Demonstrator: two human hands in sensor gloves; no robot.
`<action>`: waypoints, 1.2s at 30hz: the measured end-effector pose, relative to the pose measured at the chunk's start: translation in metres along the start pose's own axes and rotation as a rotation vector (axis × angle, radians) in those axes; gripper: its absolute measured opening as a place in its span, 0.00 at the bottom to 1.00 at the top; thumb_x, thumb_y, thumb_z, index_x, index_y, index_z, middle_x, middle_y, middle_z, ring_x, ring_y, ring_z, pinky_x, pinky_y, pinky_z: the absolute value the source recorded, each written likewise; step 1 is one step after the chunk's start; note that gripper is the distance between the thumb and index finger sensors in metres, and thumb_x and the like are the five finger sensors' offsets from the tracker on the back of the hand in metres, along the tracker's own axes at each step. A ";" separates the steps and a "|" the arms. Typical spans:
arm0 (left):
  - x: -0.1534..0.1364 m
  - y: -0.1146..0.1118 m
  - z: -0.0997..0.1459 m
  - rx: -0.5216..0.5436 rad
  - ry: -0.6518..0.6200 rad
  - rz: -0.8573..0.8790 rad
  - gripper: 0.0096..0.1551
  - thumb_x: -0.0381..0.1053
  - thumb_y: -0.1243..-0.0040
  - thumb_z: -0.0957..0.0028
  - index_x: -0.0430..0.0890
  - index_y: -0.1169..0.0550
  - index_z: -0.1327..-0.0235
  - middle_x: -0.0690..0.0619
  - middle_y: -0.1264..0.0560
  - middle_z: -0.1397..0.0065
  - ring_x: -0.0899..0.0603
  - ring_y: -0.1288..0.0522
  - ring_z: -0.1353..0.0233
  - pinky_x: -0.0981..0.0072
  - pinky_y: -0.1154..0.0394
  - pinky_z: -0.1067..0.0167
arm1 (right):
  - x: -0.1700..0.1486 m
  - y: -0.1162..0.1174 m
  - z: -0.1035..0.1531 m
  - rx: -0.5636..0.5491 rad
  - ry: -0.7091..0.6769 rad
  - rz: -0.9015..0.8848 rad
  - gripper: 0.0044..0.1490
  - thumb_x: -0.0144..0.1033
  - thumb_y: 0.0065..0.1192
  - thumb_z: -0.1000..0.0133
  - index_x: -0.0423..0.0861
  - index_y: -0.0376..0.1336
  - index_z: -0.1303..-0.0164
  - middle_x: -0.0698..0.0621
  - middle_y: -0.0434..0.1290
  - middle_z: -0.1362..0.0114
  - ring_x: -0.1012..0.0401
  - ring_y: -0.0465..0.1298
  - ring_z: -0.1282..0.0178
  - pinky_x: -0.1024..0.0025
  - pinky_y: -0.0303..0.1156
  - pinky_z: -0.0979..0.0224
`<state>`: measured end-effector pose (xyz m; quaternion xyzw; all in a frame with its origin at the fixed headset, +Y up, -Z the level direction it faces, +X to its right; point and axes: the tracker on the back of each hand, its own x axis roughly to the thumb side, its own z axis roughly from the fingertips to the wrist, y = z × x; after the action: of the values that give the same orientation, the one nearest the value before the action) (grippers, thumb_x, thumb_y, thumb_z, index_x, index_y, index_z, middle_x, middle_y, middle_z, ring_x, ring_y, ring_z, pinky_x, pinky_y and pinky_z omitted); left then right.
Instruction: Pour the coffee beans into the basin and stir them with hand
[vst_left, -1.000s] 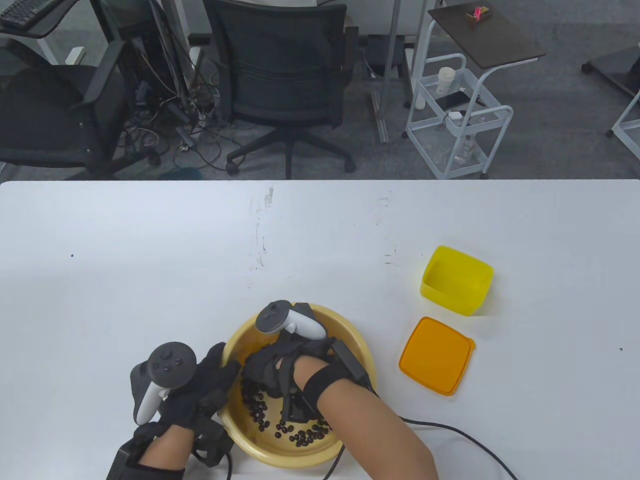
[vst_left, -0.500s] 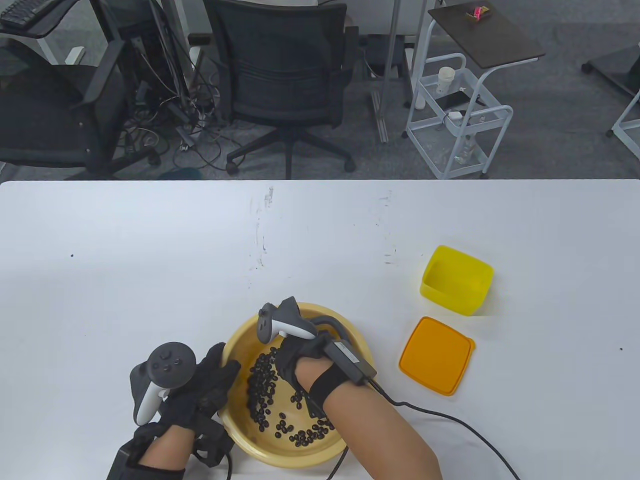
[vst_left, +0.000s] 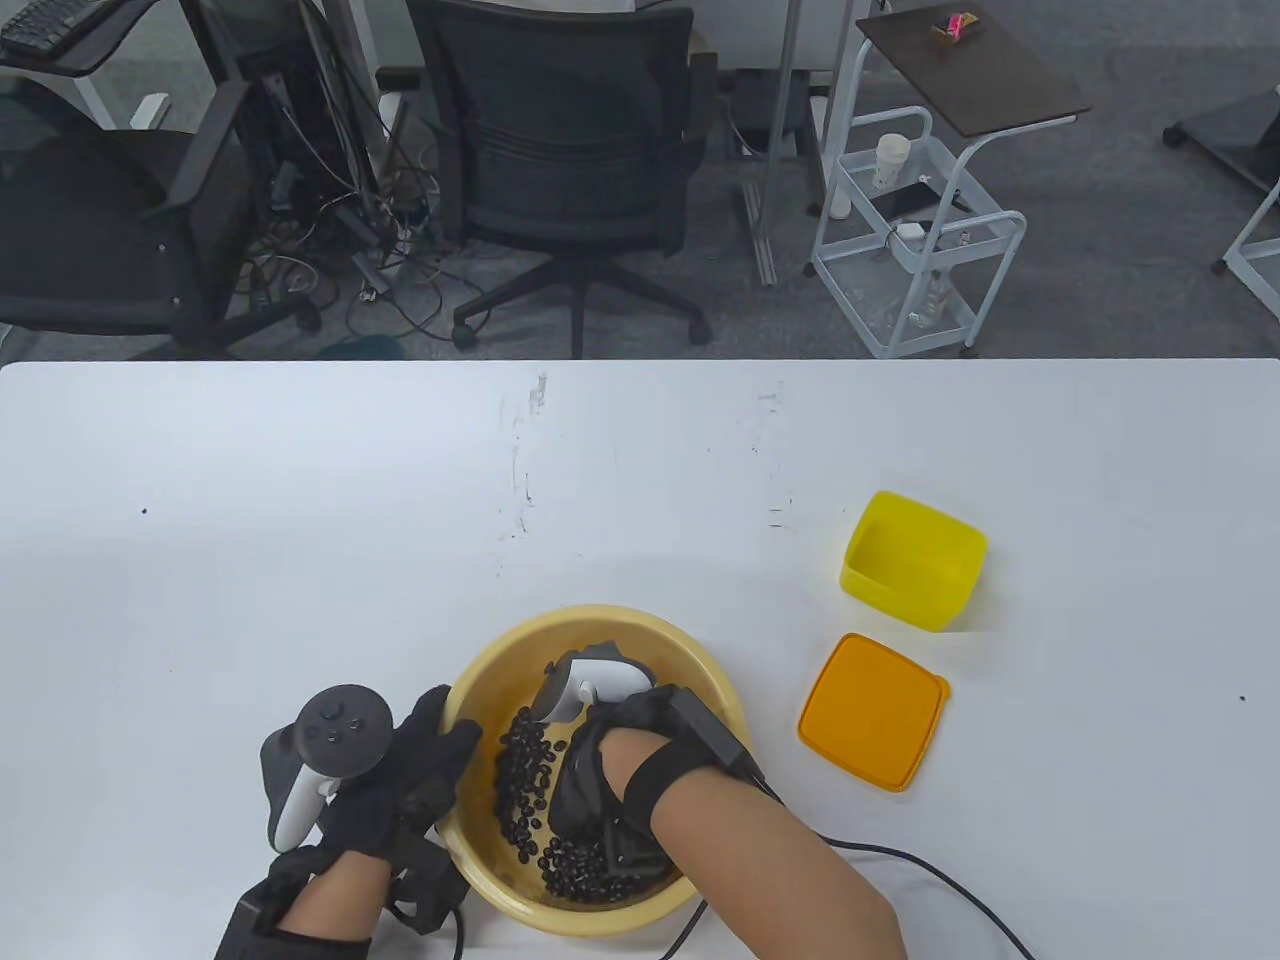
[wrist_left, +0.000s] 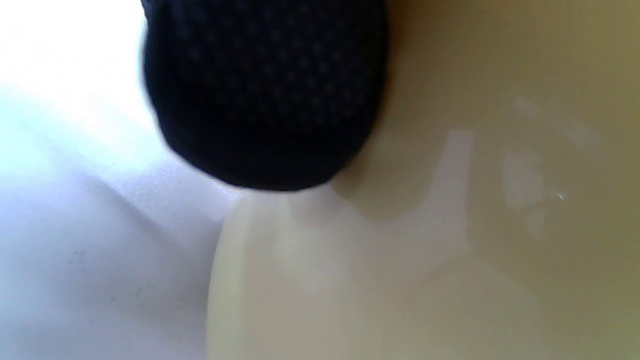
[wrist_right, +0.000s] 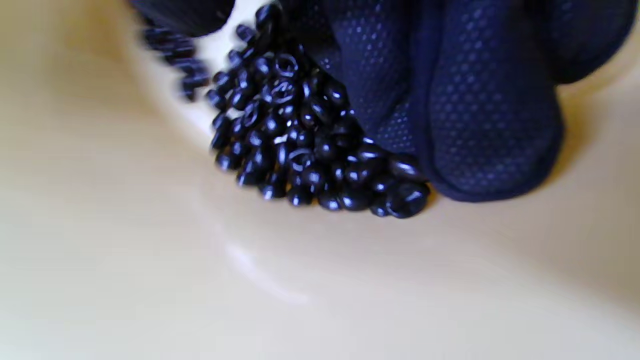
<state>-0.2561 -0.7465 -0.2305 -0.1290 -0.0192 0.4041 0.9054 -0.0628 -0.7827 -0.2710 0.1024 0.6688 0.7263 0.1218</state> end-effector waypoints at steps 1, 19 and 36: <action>0.000 0.000 0.000 0.000 0.000 -0.001 0.33 0.50 0.46 0.37 0.32 0.37 0.28 0.31 0.20 0.49 0.51 0.15 0.79 0.57 0.22 0.39 | 0.004 0.001 -0.002 0.021 -0.064 -0.040 0.44 0.47 0.48 0.47 0.16 0.60 0.51 0.24 0.76 0.52 0.40 0.84 0.58 0.38 0.68 0.43; 0.000 0.000 0.000 -0.010 -0.006 0.002 0.33 0.50 0.47 0.37 0.32 0.37 0.28 0.31 0.20 0.49 0.51 0.14 0.79 0.56 0.22 0.40 | 0.017 -0.040 0.018 -0.457 -0.220 -0.065 0.44 0.49 0.39 0.43 0.30 0.38 0.32 0.39 0.56 0.29 0.47 0.67 0.34 0.43 0.52 0.28; 0.000 0.000 0.000 -0.006 -0.003 0.013 0.33 0.50 0.46 0.37 0.32 0.37 0.28 0.30 0.20 0.49 0.51 0.15 0.79 0.57 0.22 0.40 | -0.004 -0.041 0.036 -0.548 0.280 0.321 0.44 0.45 0.44 0.44 0.24 0.44 0.35 0.28 0.60 0.36 0.42 0.74 0.39 0.40 0.60 0.33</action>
<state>-0.2562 -0.7469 -0.2307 -0.1313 -0.0208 0.4101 0.9023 -0.0460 -0.7469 -0.3091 0.0692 0.4344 0.8958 -0.0638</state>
